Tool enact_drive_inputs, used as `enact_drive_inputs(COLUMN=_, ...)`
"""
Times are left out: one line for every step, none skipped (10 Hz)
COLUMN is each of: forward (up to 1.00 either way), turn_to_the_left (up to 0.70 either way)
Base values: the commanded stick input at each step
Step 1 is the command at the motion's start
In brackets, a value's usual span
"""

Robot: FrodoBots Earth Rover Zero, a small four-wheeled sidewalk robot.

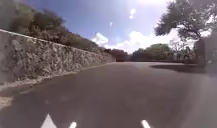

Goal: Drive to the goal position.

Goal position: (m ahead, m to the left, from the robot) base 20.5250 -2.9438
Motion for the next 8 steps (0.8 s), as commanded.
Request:
enact_drive_inputs(forward=0.50, turn_to_the_left=0.00)
enact_drive_inputs(forward=0.50, turn_to_the_left=0.00)
enact_drive_inputs(forward=0.50, turn_to_the_left=0.00)
enact_drive_inputs(forward=0.50, turn_to_the_left=0.00)
enact_drive_inputs(forward=0.50, turn_to_the_left=0.00)
enact_drive_inputs(forward=0.50, turn_to_the_left=0.00)
enact_drive_inputs(forward=0.50, turn_to_the_left=-0.03)
enact_drive_inputs(forward=0.50, turn_to_the_left=-0.06)
